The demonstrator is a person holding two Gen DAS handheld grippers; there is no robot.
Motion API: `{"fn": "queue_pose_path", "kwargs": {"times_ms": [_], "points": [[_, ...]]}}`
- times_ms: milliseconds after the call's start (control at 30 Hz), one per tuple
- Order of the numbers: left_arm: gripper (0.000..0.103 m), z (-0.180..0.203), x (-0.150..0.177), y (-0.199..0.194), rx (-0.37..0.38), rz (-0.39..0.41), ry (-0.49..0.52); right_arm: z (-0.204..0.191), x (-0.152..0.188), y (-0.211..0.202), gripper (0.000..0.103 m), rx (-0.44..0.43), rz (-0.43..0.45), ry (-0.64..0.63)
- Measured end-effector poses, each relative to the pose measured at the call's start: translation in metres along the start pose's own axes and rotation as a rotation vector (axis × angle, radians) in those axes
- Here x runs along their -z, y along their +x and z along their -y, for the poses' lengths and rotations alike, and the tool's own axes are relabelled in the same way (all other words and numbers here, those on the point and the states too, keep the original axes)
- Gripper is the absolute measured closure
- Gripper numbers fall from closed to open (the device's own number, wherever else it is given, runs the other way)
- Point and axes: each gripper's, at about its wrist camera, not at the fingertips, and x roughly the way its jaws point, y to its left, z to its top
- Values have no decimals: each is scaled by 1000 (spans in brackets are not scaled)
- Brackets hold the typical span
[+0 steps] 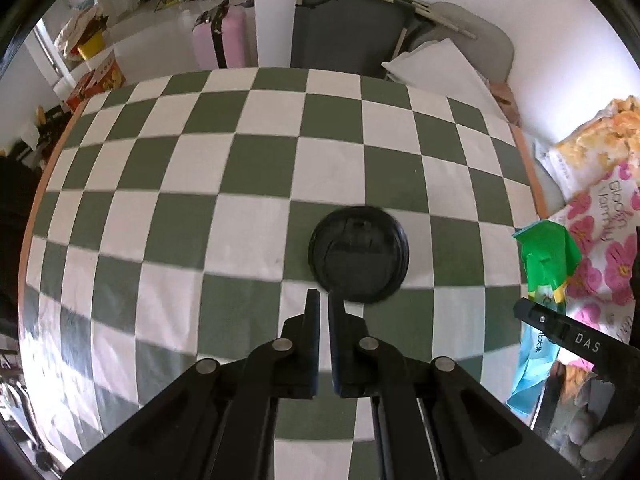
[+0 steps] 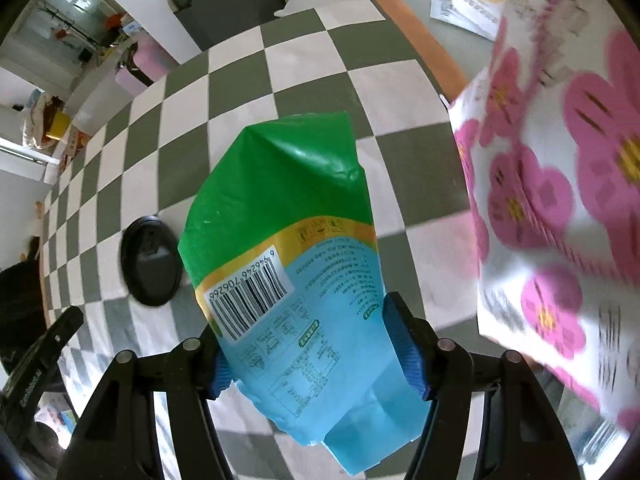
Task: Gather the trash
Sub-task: 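Grasp the blue-green chip bag with the right tool while the left tool grasps the black lid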
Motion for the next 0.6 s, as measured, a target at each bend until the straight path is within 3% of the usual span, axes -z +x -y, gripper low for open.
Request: {"fn": "queue_pose_path", "kwargs": {"times_ms": [100,167,233,367,600], "points": [[89,-12,3,7,51,-23,-3,3,14,-8,35,-13,8,20],[23,-12,0,26,96,-83,-14,5,17,-4,35,-22,-8,39],[21,-14,-3,43,158,-103,-33,6,13,1,35,-20,-13,47],[21,-4,-17,76,175,-177,-35,7,-2,14,35,14,-18,40],[20,32,-39,116,112,-235,-5,24,-28,36,35,37,-43,68]]}}
